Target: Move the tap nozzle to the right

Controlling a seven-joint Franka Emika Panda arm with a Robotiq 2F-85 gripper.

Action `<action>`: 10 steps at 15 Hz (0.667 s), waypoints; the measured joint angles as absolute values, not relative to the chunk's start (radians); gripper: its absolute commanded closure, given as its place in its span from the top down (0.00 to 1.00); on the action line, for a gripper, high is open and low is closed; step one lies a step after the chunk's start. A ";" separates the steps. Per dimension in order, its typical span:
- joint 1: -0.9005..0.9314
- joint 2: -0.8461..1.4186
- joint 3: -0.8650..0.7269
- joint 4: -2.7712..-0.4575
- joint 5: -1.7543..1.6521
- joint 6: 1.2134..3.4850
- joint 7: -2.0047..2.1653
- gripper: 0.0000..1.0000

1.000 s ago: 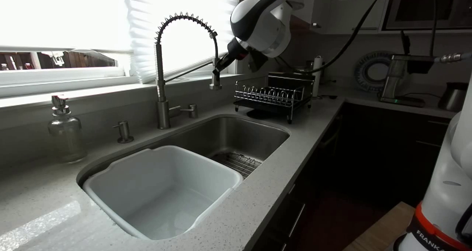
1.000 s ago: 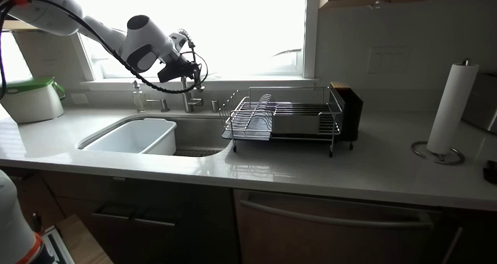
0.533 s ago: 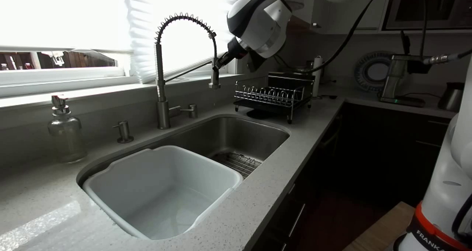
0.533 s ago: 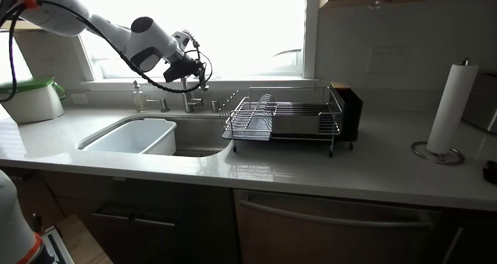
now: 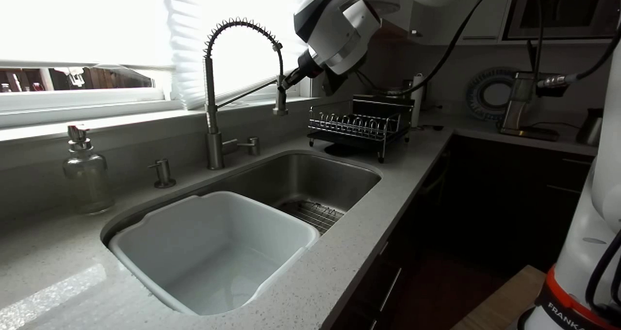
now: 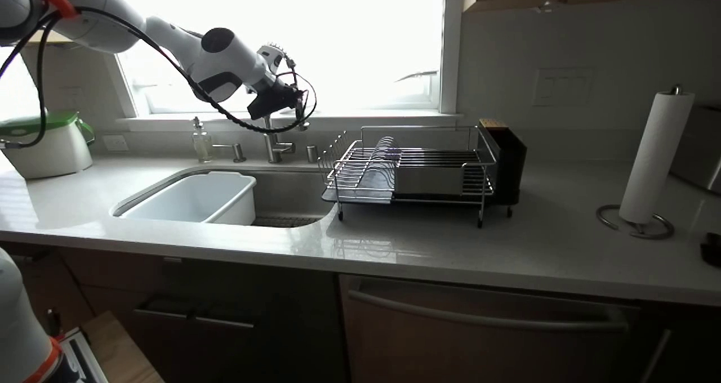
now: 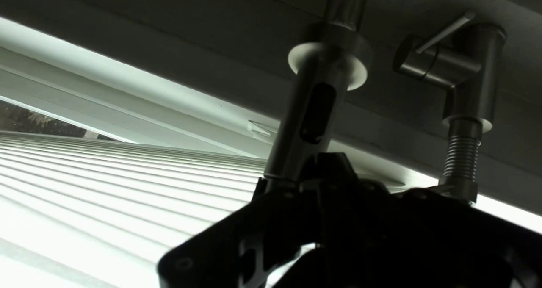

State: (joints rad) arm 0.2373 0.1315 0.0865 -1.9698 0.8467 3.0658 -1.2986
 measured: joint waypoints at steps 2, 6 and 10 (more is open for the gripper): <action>0.229 0.148 0.095 -1.949 0.883 3.066 -1.354 0.00; 0.223 0.167 0.085 -1.948 0.870 3.019 -1.361 0.00; 0.220 0.157 0.043 -1.987 0.650 2.847 -1.137 0.00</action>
